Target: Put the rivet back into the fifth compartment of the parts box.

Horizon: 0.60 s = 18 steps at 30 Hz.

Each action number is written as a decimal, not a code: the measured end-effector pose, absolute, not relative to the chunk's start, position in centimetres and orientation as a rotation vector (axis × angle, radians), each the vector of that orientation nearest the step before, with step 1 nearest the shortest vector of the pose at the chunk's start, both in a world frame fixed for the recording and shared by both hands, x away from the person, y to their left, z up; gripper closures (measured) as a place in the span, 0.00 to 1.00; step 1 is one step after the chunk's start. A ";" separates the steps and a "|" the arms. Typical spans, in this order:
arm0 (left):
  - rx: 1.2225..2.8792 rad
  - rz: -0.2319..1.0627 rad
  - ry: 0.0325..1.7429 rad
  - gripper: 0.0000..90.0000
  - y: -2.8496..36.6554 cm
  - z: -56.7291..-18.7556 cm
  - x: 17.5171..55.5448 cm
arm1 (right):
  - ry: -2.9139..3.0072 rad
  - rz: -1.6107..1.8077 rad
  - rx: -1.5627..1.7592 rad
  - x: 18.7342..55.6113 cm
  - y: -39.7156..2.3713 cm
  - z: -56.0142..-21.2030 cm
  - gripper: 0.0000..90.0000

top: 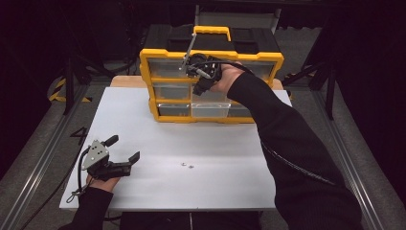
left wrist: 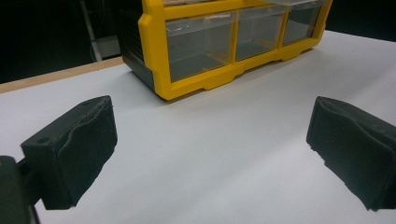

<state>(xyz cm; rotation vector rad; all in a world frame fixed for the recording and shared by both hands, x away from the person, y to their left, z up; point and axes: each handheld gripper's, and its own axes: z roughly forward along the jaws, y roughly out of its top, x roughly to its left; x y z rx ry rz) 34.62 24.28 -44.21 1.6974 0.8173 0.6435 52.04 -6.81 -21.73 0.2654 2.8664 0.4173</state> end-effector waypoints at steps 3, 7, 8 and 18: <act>1.697 0.642 0.819 0.03 24.3 -44.2 34.6 | 2.872 0.406 0.284 52.6 -6.9 -22.0 0.91; 1.698 0.643 0.817 0.03 24.3 -44.2 34.6 | 2.883 0.382 0.298 53.4 -6.9 -22.9 0.91; 1.697 0.641 0.819 0.03 24.2 -44.2 34.6 | 2.884 0.370 0.293 53.4 -6.9 -23.2 0.91; 1.700 0.638 0.816 0.03 24.1 -44.3 34.6 | 2.899 0.308 0.292 54.1 -6.8 -25.3 0.91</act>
